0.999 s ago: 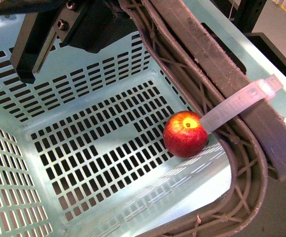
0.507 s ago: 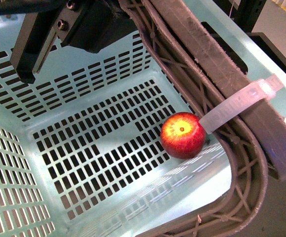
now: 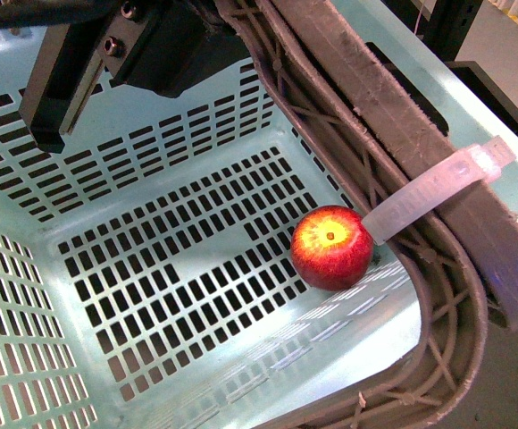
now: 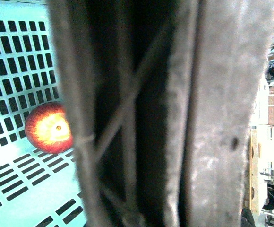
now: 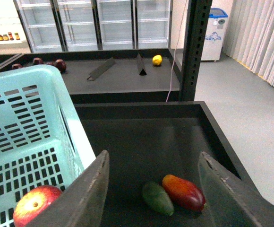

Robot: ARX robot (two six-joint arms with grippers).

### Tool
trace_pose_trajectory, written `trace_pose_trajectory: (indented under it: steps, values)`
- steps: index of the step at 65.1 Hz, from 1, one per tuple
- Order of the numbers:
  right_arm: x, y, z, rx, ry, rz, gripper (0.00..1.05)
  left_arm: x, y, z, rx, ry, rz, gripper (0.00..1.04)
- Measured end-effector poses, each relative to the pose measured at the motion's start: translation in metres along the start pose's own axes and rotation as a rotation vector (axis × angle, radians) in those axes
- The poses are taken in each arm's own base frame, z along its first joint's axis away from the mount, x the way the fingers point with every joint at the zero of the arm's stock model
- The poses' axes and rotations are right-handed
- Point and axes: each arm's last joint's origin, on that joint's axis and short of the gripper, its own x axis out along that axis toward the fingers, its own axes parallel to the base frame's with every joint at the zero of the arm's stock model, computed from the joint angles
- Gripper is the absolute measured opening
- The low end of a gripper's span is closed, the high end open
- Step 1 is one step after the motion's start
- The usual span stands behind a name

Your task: Pick apple with right arm and hold basket with left

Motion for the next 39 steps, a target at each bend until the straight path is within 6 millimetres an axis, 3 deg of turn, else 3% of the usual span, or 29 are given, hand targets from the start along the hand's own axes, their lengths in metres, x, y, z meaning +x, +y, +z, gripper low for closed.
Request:
trace_pose_trajectory:
  steps: [7,12,22,30,39]
  values:
    - [0.000,0.000,0.000,0.000,0.000,0.000,0.79,0.000,0.000,0.000,0.000,0.000,0.000,0.15]
    - [0.000,0.000,0.000,0.000,0.000,0.000,0.97,0.000,-0.001,0.000,-0.029,-0.070,0.032,0.15]
    - [0.000,0.000,0.000,0.000,0.000,0.000,0.96,-0.003,0.001,0.010,-0.168,-0.355,0.110,0.15]
    - [0.000,0.000,0.000,0.000,0.000,0.000,0.96,-0.015,0.008,0.022,-0.248,-0.413,0.082,0.15]
    - [0.000,0.000,0.000,0.000,0.000,0.000,0.96,-0.024,0.029,0.041,-0.382,-0.434,0.084,0.15]
